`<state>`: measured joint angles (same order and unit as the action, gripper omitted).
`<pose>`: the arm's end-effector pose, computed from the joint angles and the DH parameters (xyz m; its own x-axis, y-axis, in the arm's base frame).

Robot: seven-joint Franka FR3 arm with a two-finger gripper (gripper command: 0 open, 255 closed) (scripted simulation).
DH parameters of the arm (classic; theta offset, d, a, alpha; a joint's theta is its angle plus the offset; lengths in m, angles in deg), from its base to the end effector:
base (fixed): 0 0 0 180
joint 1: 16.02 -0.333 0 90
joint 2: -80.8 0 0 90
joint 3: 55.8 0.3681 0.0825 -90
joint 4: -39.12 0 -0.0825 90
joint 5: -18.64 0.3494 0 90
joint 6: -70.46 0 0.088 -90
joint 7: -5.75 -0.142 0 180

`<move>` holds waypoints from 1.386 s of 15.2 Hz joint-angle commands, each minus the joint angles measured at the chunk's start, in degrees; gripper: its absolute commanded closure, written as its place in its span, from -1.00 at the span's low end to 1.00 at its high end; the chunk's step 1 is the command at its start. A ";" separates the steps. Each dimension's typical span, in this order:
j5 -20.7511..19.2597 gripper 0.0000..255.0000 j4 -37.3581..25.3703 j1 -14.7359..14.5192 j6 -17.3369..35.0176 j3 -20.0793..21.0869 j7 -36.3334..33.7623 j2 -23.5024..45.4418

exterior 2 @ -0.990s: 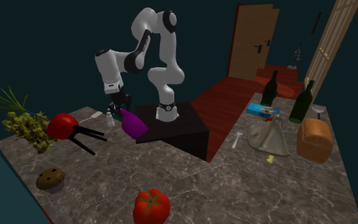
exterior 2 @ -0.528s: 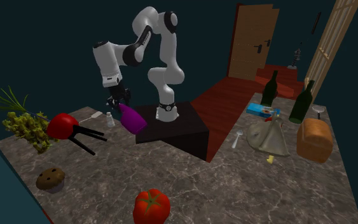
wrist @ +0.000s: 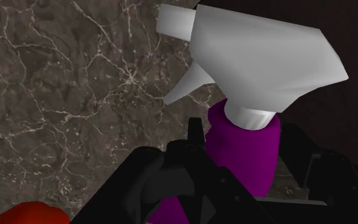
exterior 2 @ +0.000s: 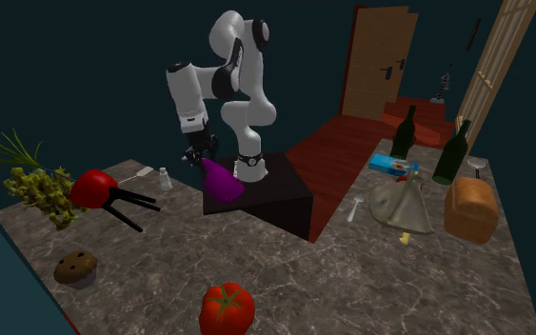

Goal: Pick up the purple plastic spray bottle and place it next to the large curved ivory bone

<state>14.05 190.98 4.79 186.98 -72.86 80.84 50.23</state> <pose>0.2343 -0.1935 0.4244 0.7421 0.6681 0.0541 0.6693 -0.7341 -0.1151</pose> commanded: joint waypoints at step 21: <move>15.46 1.00 -8.58 -17.58 5.85 23.47 -29.83 11.80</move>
<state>29.23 183.23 -12.32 192.85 -50.11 52.12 61.40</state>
